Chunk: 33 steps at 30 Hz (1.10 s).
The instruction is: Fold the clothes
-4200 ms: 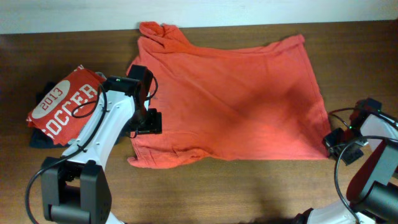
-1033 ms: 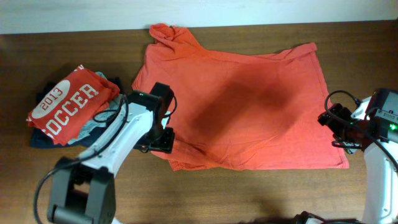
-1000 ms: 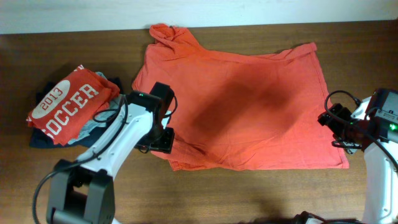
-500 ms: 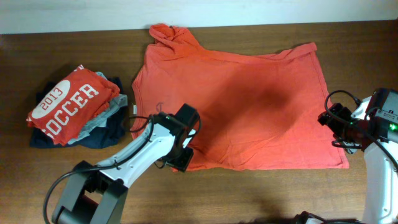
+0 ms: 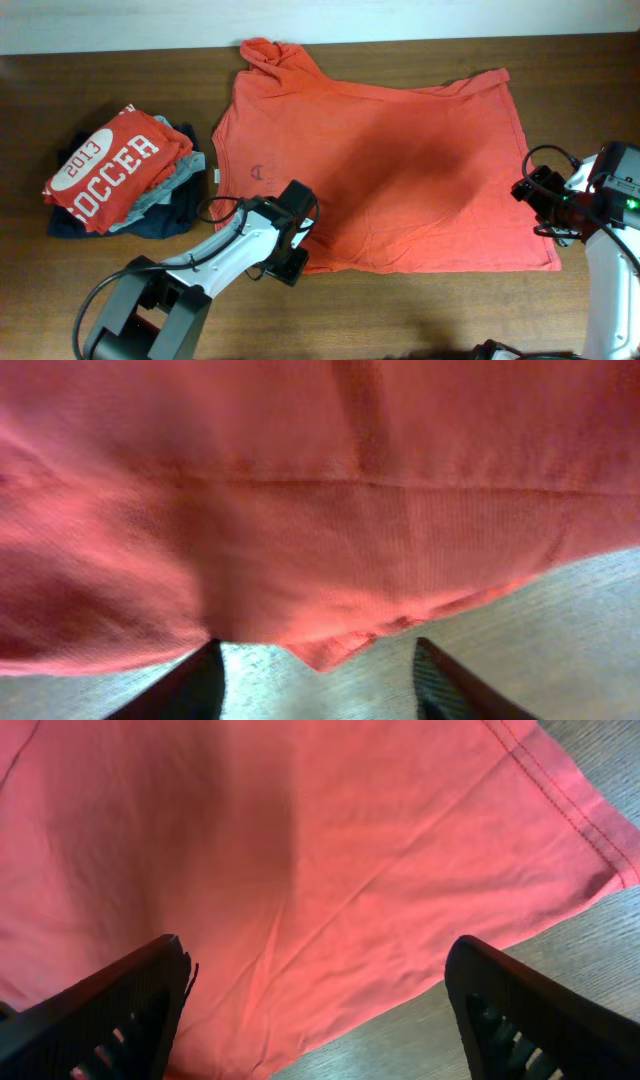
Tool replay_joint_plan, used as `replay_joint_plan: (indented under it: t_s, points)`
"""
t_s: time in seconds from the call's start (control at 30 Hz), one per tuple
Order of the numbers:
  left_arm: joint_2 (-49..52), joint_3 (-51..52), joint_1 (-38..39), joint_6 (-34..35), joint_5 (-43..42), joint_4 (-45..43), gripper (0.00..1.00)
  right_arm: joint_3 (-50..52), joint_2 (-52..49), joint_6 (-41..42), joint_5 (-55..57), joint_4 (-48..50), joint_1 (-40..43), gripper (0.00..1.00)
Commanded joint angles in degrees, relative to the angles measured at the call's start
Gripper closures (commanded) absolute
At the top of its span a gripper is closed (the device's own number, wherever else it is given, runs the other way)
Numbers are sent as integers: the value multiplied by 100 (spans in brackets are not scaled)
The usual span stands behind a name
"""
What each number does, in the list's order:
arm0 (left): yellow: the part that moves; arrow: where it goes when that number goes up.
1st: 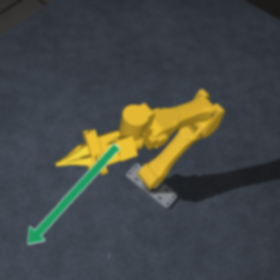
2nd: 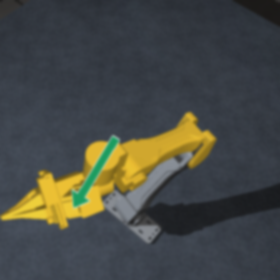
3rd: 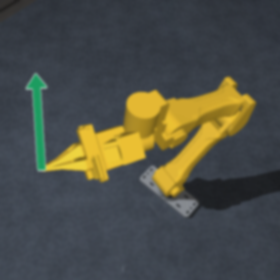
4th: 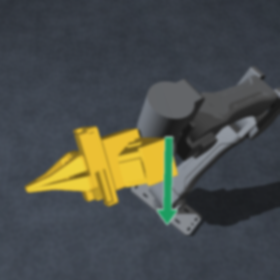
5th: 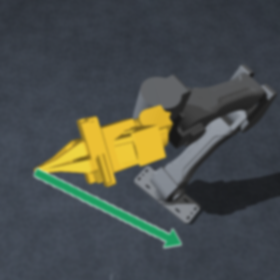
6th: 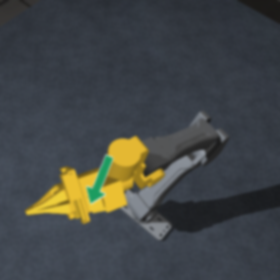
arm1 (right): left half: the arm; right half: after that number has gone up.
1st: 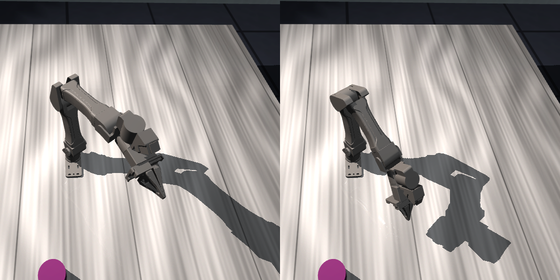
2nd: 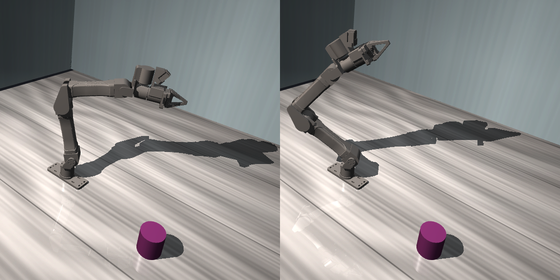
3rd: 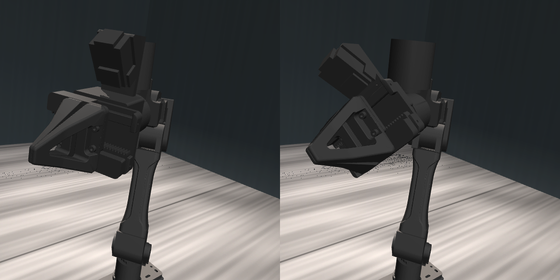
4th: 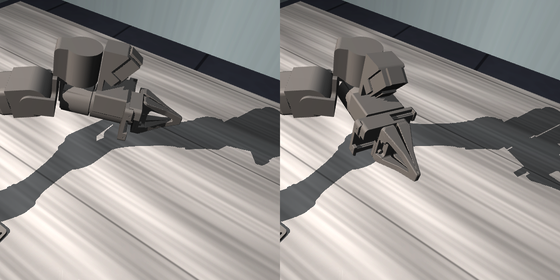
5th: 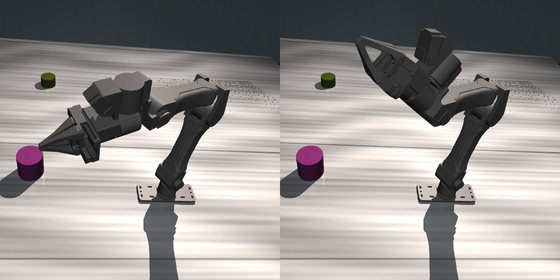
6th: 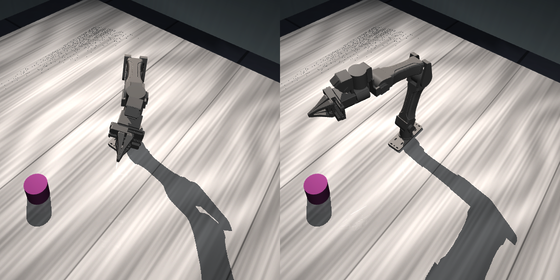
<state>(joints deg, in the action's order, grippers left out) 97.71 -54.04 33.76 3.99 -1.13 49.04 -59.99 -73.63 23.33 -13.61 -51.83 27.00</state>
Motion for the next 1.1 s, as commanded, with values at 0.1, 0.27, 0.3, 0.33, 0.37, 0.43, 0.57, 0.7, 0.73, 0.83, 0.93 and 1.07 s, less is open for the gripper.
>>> replay_joint_plan:
  t_s: [0.1, 0.27, 0.3, 0.33, 0.37, 0.43, 0.57, 0.7, 0.73, 0.83, 0.93, 1.07]
  points:
    - [-216, 37, 278, -103, -435, 334, 49, -46, -20, -63, 33, 17, -42, 17]
    - [-258, 39, 450, -105, -96, 120, 44, -46, -20, -63, 33, 22, -42, 17]
    - [-258, 39, 450, -107, -94, 66, 43, -46, -20, -63, 33, 22, -42, 17]
    - [-258, 39, 450, -107, -92, 33, 42, -46, -20, -63, 33, 22, -42, 17]
    - [-254, 44, 450, -107, -85, -11, 41, -46, -20, -63, 33, 22, -42, 17]
    - [-247, 46, 450, -107, -7, -55, 41, -46, -20, -63, 33, 22, -42, 17]
    - [-201, 57, 448, -120, 203, -186, 39, -46, -20, -63, 33, 22, -42, 17]
    - [-181, 59, 450, -129, 201, -302, 38, -46, -20, -63, 33, 20, -42, 17]
    - [-177, 66, 450, -129, 201, -321, 38, -46, -20, -61, 31, 20, -42, 17]
    - [-120, 79, 450, -127, 199, -319, 40, -46, -20, -61, 31, 20, -42, 17]
    - [-66, 107, 450, -125, 28, -293, 48, -46, -20, -63, 31, 17, -42, 17]
    - [-66, 205, 450, -59, -81, -271, 50, -46, -20, -61, 31, 4, -42, 17]
